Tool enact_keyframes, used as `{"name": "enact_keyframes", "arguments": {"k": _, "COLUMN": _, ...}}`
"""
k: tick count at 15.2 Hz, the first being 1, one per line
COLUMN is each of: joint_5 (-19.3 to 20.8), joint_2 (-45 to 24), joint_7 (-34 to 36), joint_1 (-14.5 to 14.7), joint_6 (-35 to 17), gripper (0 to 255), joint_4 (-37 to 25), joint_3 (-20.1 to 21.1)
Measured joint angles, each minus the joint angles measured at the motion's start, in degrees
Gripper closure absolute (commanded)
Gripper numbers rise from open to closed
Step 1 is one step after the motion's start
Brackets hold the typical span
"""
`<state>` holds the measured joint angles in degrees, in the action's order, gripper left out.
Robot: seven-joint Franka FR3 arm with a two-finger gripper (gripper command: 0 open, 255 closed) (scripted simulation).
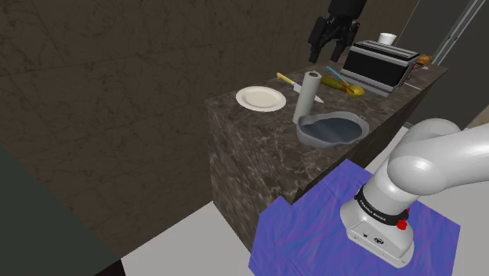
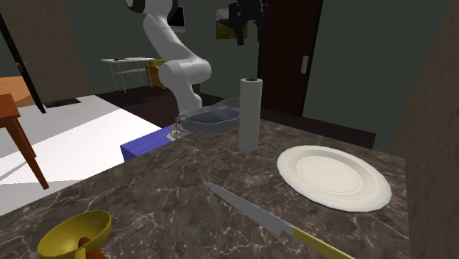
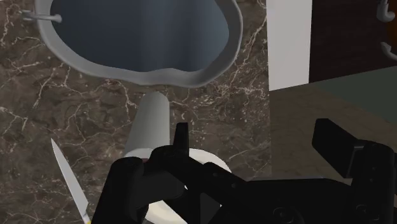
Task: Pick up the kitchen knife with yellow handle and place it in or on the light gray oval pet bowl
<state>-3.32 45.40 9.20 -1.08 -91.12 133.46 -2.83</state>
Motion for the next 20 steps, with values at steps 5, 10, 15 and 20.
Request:
{"name": "enact_keyframes", "arguments": {"k": 5, "joint_5": 2.0, "joint_2": -3.7, "joint_7": -3.7, "joint_1": -0.7, "joint_6": -4.0, "gripper": 0, "joint_4": 0.7, "joint_3": -2.8}}
{"name": "enact_keyframes", "arguments": {"k": 10, "joint_5": 4.5, "joint_2": -10.4, "joint_7": -9.3, "joint_1": -1.6, "joint_6": -10.1, "gripper": 0, "joint_4": 0.4, "joint_3": -7.1}}
{"name": "enact_keyframes", "arguments": {"k": 15, "joint_5": 5.9, "joint_2": -18.1, "joint_7": -14.8, "joint_1": -2.1, "joint_6": -16.7, "gripper": 0, "joint_4": -0.5, "joint_3": -11.1}}
{"name": "enact_keyframes", "arguments": {"k": 20, "joint_5": 5.6, "joint_2": -27.7, "joint_7": -20.5, "joint_1": -2.3, "joint_6": -22.1, "gripper": 0, "joint_4": -4.4, "joint_3": -15.0}}
